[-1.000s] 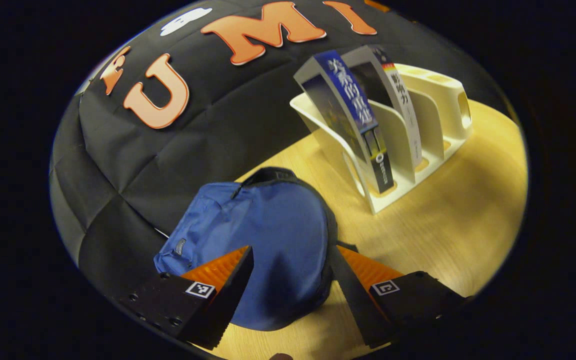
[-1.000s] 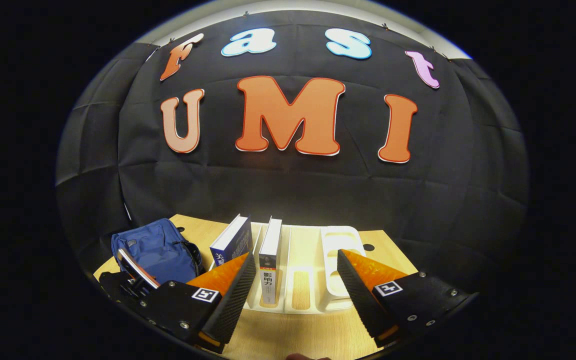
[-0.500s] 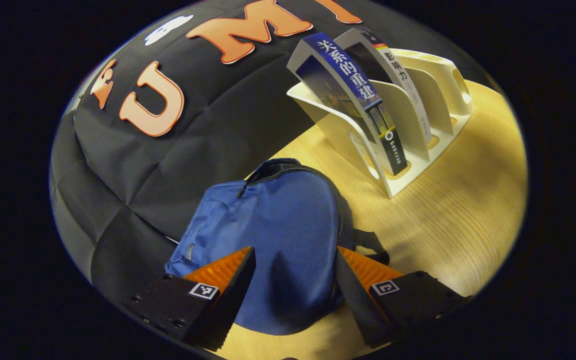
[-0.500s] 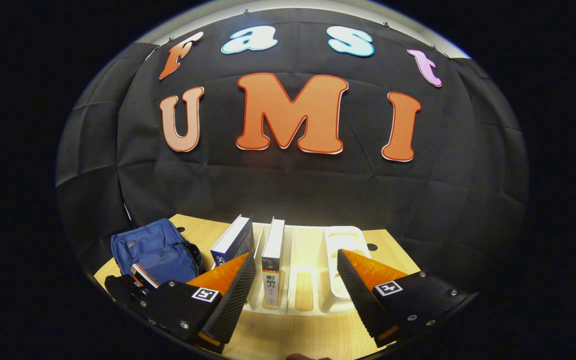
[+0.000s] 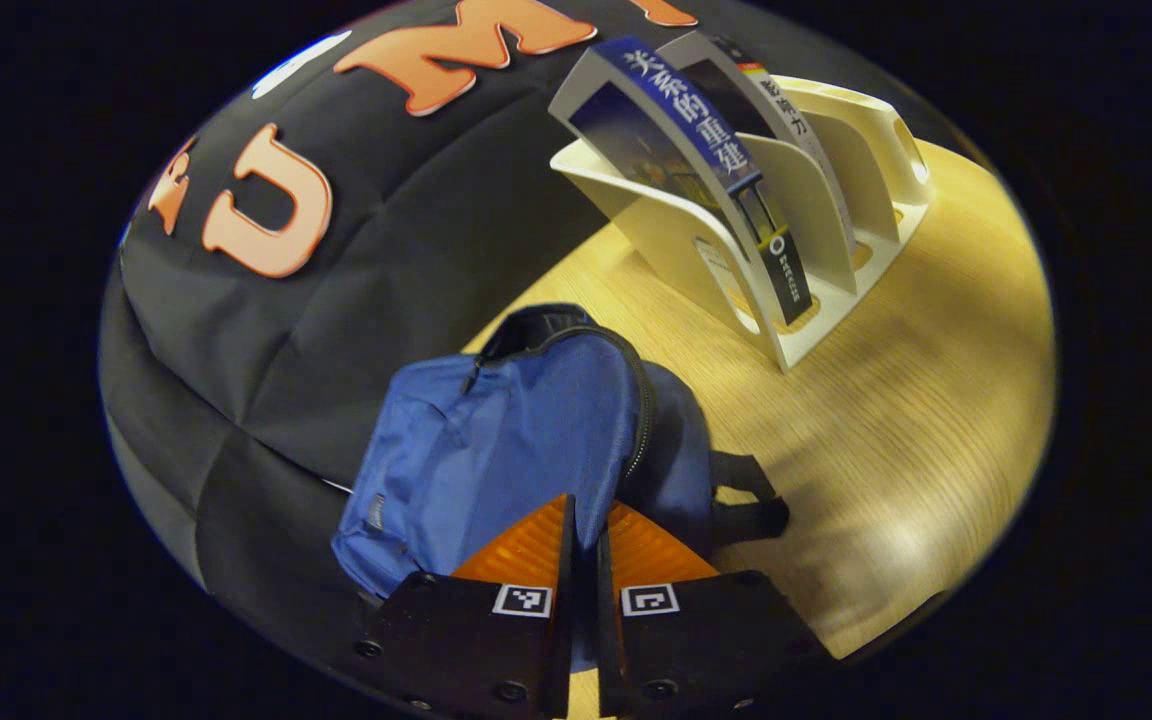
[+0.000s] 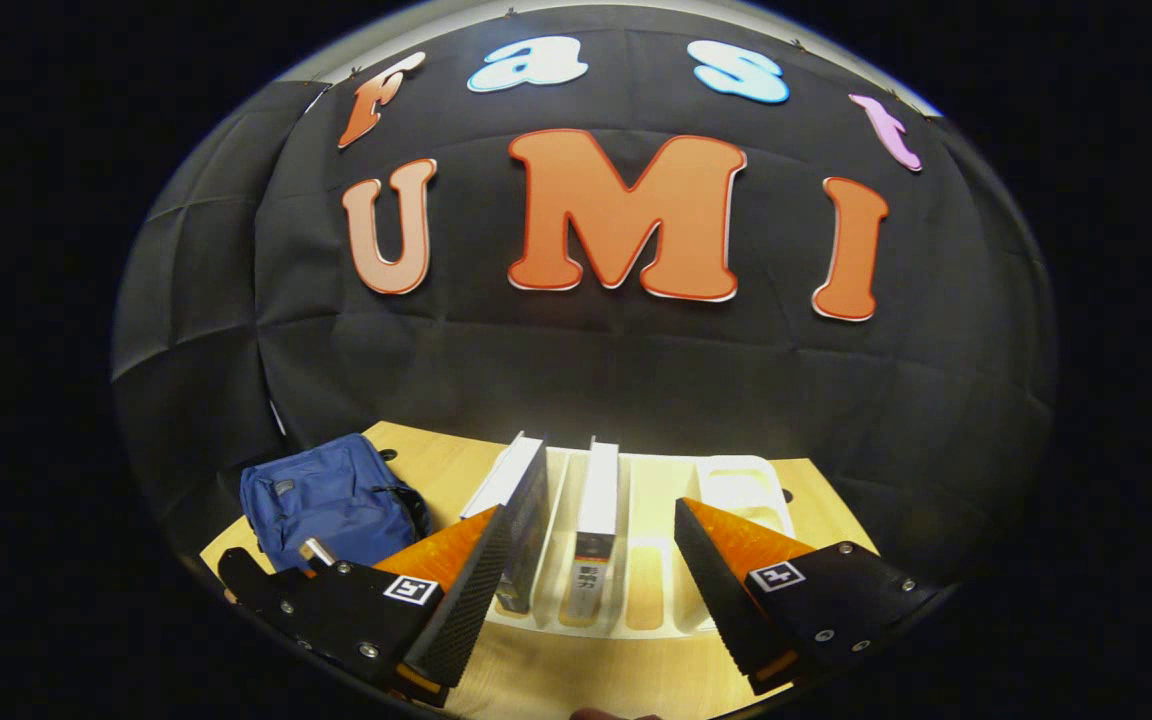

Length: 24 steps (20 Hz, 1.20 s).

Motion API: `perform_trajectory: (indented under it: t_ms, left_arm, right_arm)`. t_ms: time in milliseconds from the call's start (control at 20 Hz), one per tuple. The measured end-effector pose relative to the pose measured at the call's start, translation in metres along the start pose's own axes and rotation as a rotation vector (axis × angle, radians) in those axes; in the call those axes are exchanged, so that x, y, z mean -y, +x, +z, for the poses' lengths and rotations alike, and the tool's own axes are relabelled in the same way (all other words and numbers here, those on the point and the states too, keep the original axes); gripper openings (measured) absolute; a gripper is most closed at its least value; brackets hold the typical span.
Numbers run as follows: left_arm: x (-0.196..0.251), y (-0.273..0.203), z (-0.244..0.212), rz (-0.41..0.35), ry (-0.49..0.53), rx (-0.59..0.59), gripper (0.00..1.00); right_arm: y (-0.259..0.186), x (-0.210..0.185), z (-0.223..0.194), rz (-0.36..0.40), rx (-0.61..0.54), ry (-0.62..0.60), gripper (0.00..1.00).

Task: Open the schoolbag, grab two books from the bookshelf and put them into the schoolbag.

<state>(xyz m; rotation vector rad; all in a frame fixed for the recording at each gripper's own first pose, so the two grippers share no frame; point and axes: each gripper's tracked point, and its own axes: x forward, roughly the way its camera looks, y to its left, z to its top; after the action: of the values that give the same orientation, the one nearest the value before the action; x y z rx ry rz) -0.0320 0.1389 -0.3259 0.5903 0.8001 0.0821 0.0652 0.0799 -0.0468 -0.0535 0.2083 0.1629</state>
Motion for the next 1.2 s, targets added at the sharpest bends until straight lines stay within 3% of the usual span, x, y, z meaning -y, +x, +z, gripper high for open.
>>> perform_trajectory:
  t_ms: [350,550,800,1000,1200]
  left_arm:
    - [-0.033,-0.018,0.022,-0.122,-0.126,-0.004,0.04]
    - [-0.068,-0.035,0.040,-0.184,-0.123,0.003,0.04]
    - [-0.114,-0.048,0.054,-0.287,-0.249,0.004,0.04]
    - [-0.158,-0.054,0.068,-0.346,-0.318,0.028,0.04]
    - [-0.185,-0.049,0.067,-0.378,-0.278,0.031,0.04]
  right_arm:
    - [0.034,-0.045,0.009,0.094,-0.132,-0.020,0.97]
    - [0.062,-0.061,0.001,0.103,-0.288,0.035,0.97]
    - [0.090,-0.052,-0.001,0.033,-0.391,-0.007,0.97]
    - [0.095,-0.058,-0.016,0.025,-0.526,-0.058,0.97]
    - [0.109,-0.065,-0.032,0.013,-0.650,-0.071,0.94]
